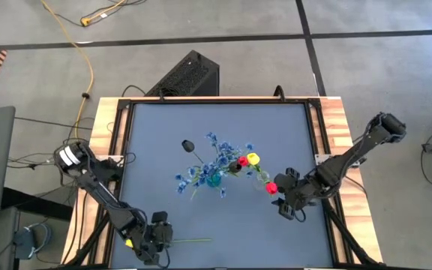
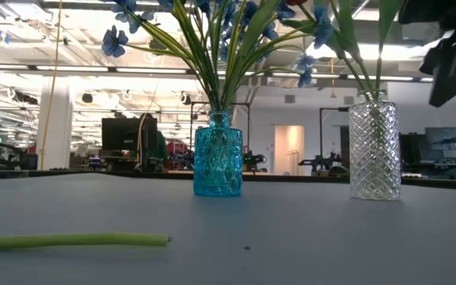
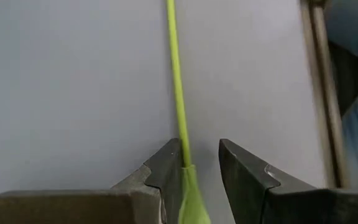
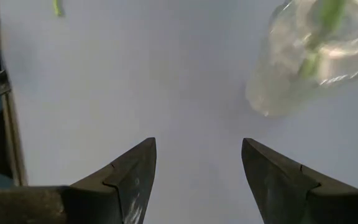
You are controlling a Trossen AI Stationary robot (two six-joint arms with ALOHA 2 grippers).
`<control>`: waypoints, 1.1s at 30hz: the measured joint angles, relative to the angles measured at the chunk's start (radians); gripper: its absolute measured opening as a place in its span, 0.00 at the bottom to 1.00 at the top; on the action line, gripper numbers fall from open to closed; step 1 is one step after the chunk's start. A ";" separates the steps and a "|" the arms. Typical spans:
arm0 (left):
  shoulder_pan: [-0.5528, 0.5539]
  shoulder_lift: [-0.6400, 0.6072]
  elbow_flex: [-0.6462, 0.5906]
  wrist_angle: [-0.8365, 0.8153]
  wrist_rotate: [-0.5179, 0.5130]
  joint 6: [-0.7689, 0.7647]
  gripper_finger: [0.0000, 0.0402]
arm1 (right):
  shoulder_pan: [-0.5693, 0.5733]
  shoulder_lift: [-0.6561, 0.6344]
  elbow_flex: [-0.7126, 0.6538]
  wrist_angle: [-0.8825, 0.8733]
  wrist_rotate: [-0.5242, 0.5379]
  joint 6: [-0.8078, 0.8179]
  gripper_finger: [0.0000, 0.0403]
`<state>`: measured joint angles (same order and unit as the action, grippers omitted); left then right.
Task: Sort flowers into vase by color
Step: Put the yellow flower into the transparent flower vase
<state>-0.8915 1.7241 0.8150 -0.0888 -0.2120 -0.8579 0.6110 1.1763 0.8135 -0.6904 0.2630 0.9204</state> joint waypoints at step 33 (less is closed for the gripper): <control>0.090 -0.209 0.080 -0.185 -0.295 0.401 0.00 | 0.160 0.000 0.000 -0.012 -0.024 0.190 0.66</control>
<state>-0.8017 1.5149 0.8953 -0.2735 -0.5071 -0.4572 0.7710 1.1763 0.8135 -0.7021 0.2394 1.1106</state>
